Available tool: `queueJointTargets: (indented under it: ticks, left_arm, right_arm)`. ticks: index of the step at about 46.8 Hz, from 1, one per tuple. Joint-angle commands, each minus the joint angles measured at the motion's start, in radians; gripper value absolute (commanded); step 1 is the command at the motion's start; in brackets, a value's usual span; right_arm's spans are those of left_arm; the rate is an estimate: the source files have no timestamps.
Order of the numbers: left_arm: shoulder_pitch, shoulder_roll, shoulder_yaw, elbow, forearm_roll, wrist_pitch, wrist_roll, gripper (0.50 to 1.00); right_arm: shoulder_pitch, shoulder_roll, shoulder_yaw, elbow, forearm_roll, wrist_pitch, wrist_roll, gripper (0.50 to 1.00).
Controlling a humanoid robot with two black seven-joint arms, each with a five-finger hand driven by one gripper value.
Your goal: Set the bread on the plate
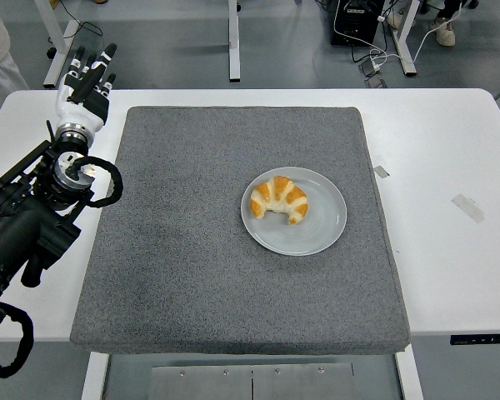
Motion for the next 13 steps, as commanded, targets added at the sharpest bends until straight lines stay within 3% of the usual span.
queueJointTargets:
  ticks: [1,6,13]
  left_arm:
    - [-0.003,-0.022,-0.024,0.000,-0.015,-0.014,0.000,0.995]
    - [-0.018,-0.037,-0.036,-0.002,-0.038,-0.055,-0.002,0.995]
    - [-0.028,-0.051,-0.021,-0.002,-0.033,-0.067,-0.002,0.995]
  right_arm:
    - [0.000,0.000,0.000,0.000,0.000,0.000,0.000,1.000]
    - [0.000,0.000,0.000,0.000,0.000,0.000,0.000,1.000]
    - [-0.001,0.000,0.000,0.000,0.000,0.000,0.000,1.000]
